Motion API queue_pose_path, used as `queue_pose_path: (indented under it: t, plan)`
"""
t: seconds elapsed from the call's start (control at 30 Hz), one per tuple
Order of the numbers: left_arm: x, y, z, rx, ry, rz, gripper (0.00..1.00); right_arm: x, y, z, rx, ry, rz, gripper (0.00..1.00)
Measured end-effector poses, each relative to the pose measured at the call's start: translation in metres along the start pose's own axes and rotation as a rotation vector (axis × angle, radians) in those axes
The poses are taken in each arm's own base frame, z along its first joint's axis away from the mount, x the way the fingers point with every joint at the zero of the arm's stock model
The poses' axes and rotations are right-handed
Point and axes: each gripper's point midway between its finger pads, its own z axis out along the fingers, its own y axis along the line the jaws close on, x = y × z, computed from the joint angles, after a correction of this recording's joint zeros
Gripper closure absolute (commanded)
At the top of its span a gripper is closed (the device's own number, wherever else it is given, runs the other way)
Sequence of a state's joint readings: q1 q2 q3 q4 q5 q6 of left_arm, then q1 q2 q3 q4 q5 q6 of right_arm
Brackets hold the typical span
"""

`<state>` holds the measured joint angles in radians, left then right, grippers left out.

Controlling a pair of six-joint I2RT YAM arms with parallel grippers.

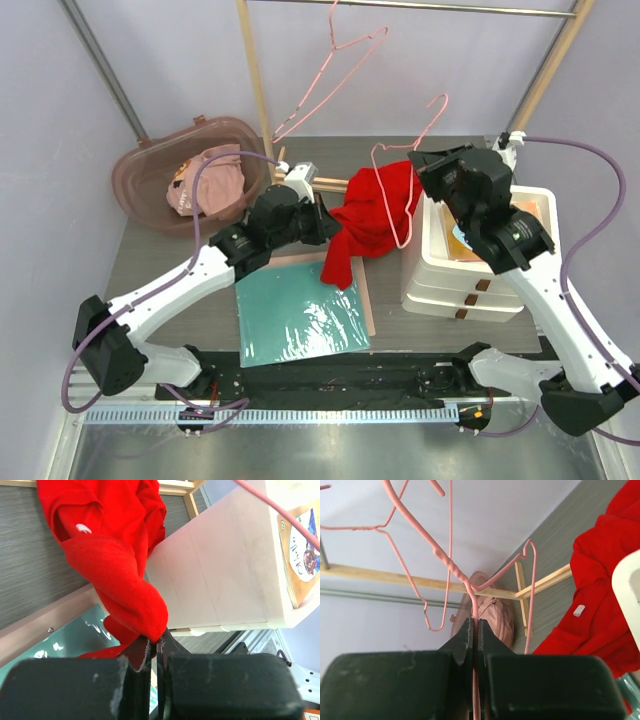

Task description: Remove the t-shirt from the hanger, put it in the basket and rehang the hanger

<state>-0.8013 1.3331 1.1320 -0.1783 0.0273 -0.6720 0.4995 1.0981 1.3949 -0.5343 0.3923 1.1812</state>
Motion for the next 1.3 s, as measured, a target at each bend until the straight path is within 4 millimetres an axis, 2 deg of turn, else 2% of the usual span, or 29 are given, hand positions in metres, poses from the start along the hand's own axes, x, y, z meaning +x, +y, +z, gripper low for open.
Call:
queue_pose_path:
  t: [0.1,0.23,0.3,0.37,0.5,0.6,0.67,0.9,1.03,1.2,1.3]
  plan:
    - [0.0,0.002,-0.009,0.0,-0.007,-0.001,1.0,0.0,0.007,-0.005,-0.077,0.0,-0.06,0.99]
    - [0.001,0.003,-0.021,0.006,-0.017,-0.002,1.0,0.001,0.022,-0.001,-0.193,-0.009,-0.149,0.99]
    - [0.001,0.002,-0.026,0.009,-0.021,-0.002,1.0,0.004,0.02,0.002,-0.242,-0.017,-0.173,0.99]
    - [0.0,0.002,-0.031,0.012,-0.026,-0.002,1.0,0.002,0.009,0.008,-0.263,-0.017,-0.179,0.99]
    - [0.0,0.001,-0.041,0.013,-0.029,-0.002,1.0,-0.021,-0.008,0.02,-0.322,-0.074,-0.159,0.99]
    - [-0.002,0.001,-0.047,0.01,-0.036,-0.002,1.0,-0.034,-0.022,0.02,-0.383,-0.119,-0.148,0.99]
    - [-0.002,0.001,-0.05,0.013,-0.04,-0.002,1.0,-0.044,-0.024,0.018,-0.432,-0.145,-0.132,0.99]
    - [0.0,0.002,-0.053,0.01,-0.036,-0.008,1.0,-0.083,-0.01,0.017,-0.669,-0.255,0.048,0.99]
    - [0.0,0.001,-0.052,0.012,-0.032,-0.019,1.0,-0.093,0.0,0.023,-0.767,-0.263,0.167,0.99]
    - [0.001,0.001,-0.052,0.011,-0.029,-0.029,1.0,-0.104,0.005,0.036,-0.808,-0.272,0.274,0.99]
    - [0.002,0.002,-0.051,0.01,-0.025,-0.029,1.0,-0.115,0.019,0.04,-0.842,-0.283,0.308,0.99]
